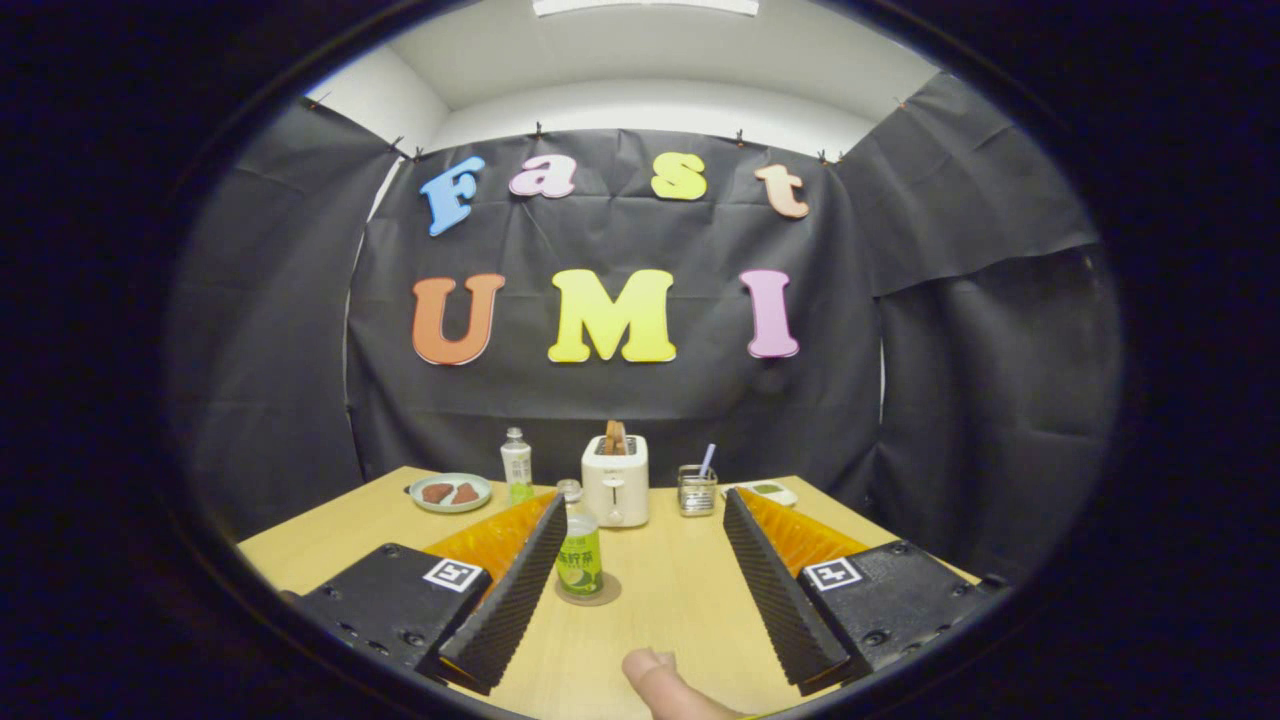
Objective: Take the bottle from table, then pour the juice into the cup, finally place the bottle on the coaster
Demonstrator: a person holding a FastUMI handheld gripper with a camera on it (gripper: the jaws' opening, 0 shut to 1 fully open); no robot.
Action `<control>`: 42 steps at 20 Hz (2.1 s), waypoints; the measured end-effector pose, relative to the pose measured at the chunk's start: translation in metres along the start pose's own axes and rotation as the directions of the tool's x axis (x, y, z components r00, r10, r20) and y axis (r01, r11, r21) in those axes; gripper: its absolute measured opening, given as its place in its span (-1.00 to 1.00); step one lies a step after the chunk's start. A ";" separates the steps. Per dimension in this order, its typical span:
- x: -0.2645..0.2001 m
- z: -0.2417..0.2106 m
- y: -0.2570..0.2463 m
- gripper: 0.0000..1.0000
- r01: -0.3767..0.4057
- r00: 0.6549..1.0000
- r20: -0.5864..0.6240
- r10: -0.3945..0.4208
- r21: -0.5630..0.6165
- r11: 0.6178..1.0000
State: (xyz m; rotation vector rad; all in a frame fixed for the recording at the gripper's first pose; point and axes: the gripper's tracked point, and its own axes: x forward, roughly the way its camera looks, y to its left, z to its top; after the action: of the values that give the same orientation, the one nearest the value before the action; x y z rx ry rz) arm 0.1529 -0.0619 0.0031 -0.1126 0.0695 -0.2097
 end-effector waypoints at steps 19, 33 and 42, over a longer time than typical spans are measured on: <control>-0.110 -0.013 -0.047 1.00 0.019 0.999 0.033 -0.020 0.014 1.000; -0.106 -0.028 -0.035 1.00 -0.014 1.000 0.010 0.014 -0.020 1.000; -0.105 -0.033 -0.039 1.00 -0.009 1.000 0.000 0.009 -0.013 1.000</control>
State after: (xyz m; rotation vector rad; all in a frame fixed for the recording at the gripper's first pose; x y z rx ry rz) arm 0.0399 -0.0812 -0.0191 -0.1247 0.0710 -0.2003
